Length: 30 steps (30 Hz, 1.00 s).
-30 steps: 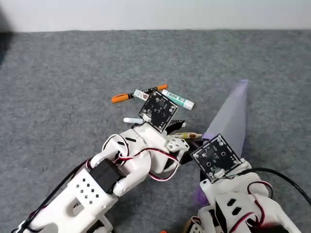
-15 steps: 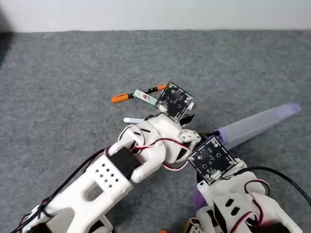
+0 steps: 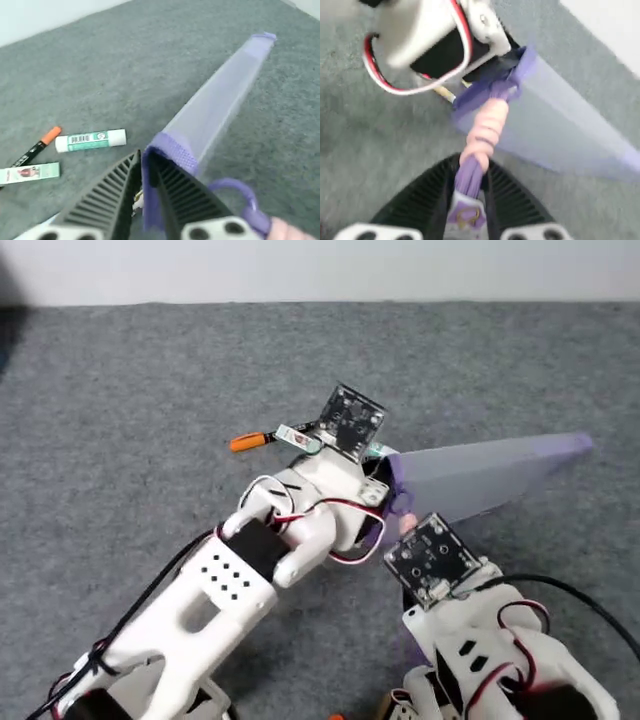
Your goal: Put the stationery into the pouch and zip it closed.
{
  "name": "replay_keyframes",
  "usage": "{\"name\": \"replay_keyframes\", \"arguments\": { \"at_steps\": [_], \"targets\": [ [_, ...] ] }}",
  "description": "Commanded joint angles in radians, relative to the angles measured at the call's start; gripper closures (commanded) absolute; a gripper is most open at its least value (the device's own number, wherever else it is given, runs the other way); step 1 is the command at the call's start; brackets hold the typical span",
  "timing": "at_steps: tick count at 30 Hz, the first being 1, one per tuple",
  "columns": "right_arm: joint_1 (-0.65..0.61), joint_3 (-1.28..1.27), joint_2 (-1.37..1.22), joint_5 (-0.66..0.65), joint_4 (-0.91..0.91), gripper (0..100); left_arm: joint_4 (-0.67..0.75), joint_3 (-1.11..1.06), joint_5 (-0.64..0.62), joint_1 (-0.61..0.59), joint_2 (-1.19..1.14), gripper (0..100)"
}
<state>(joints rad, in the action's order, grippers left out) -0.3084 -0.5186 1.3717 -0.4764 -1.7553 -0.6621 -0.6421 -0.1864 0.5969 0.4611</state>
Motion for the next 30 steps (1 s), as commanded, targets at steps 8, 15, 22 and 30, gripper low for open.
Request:
{"name": "replay_keyframes", "arguments": {
  "at_steps": [8, 15, 22, 30],
  "targets": [
    [-0.013, 0.064, 0.016, 0.068, 0.041, 99.1, -0.345, 0.157, 0.011, -0.127, -0.009, 99],
    [0.139, 0.041, 0.007, 0.167, 0.067, 99.1, -0.628, 0.269, 0.006, -0.19, -0.009, 99],
    [0.191, 0.044, -0.071, 0.273, 0.133, 99.1, -0.816, 0.349, -0.066, -0.292, -0.009, 99],
    [0.189, 0.135, -0.166, 0.338, 0.148, 99.1, -0.968, 0.374, -0.14, -0.316, -0.018, 98]
  ]
}}
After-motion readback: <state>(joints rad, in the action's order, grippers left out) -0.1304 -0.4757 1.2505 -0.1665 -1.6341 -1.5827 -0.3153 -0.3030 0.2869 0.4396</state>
